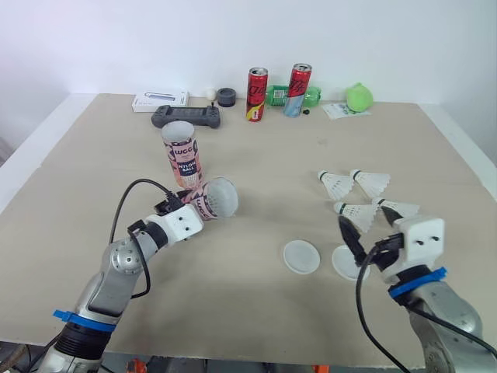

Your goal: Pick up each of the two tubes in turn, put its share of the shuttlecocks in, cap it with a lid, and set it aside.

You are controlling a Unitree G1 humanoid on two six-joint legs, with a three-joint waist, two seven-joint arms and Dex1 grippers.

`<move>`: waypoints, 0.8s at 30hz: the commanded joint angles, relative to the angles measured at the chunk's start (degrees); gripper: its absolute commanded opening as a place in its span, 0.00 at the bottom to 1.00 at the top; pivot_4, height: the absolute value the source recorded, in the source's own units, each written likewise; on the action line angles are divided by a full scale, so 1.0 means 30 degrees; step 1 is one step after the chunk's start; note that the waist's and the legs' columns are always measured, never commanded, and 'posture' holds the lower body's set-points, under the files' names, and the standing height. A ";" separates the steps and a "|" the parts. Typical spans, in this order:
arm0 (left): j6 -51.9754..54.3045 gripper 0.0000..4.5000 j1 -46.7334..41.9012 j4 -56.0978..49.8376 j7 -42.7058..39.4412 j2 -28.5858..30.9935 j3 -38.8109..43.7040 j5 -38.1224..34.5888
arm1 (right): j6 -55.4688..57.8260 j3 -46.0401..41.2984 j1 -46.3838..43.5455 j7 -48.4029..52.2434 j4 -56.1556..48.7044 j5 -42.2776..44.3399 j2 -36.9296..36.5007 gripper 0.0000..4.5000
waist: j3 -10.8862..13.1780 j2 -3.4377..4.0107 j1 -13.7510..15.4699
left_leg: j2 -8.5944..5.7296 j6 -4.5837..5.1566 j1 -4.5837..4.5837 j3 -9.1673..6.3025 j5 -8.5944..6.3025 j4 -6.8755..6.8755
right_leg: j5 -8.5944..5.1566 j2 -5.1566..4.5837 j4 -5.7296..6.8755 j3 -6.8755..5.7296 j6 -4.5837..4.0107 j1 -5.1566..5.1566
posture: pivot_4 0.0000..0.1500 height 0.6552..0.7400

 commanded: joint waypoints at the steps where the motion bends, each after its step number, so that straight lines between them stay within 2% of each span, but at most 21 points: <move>1: -0.0483 0.71 -0.0326 0.0293 -0.0340 -0.0130 -0.0440 -0.0443 | 0.0993 -0.0938 0.0043 -0.1131 -0.0372 0.0132 0.0207 0.99 | -0.0001 0.0002 -0.0032 | 0.0001 0.0001 0.0001 0.0000 0.0002 0.0000 | 0.0005 0.0000 0.0000 0.0000 -0.0006 0.0000 | 1.00 1.00; 9: -0.0957 0.71 -0.0763 0.1025 -0.0222 -0.0417 -0.0642 -0.0433 | 0.2357 0.0553 -0.1765 -0.1282 0.2593 0.0097 -0.0094 0.99 | -0.0001 0.0003 -0.0099 | -0.0007 0.0003 -0.0003 0.0010 0.0006 0.0000 | 0.0009 0.0000 -0.0001 0.0019 -0.0018 0.0001 | 1.00 1.00; 15: -0.1192 0.71 -0.0389 0.1007 -0.0002 -0.0526 -0.0573 -0.0288 | 0.1569 0.0885 -0.3724 -0.1196 0.5562 -0.0104 -0.0208 0.99 | -0.0001 0.0004 -0.0123 | -0.0017 0.0003 -0.0012 0.0009 0.0005 -0.0001 | 0.0008 -0.0002 -0.0003 0.0029 -0.0018 0.0003 | 1.00 1.00; 16: -0.1216 0.71 -0.0301 0.0972 0.0051 -0.0524 -0.0549 -0.0269 | 0.1478 0.0903 -0.3922 -0.1190 0.5845 -0.0091 -0.0228 0.88 | -0.0003 0.0008 -0.0130 | -0.0016 0.0004 -0.0010 0.0008 0.0005 -0.0002 | 0.0016 0.0000 -0.0002 0.0029 -0.0003 0.0003 | 1.00 1.00; 17: -0.1221 0.71 -0.0192 0.0900 0.0135 -0.0510 -0.0514 -0.0241 | 0.1423 0.0930 -0.4123 -0.1190 0.6109 -0.0081 -0.0253 0.82 | -0.0004 0.0010 -0.0129 | -0.0016 0.0005 -0.0010 0.0008 0.0005 -0.0004 | 0.0032 0.0000 -0.0002 0.0029 0.0024 0.0002 | 1.00 1.00; 22: -0.1193 0.71 0.0122 0.0735 0.0369 -0.0441 -0.0423 -0.0207 | 0.1211 0.1117 -0.4581 -0.1200 0.6711 -0.0174 -0.0371 0.32 | -0.0005 0.0012 -0.0220 | -0.0016 0.0006 -0.0011 0.0008 0.0002 -0.0006 | 0.0045 0.0001 -0.0002 0.0034 0.0053 0.0001 | 1.00 1.00; 24: -0.1160 0.71 0.0182 0.0682 0.0425 -0.0444 -0.0431 -0.0203 | 0.1219 0.1169 -0.4590 -0.1152 0.6722 -0.0191 -0.0470 0.06 | -0.0006 0.0014 -0.0221 | -0.0015 0.0006 -0.0008 0.0007 0.0002 -0.0006 | 0.0046 0.0003 -0.0001 0.0033 0.0054 0.0001 | 1.00 1.00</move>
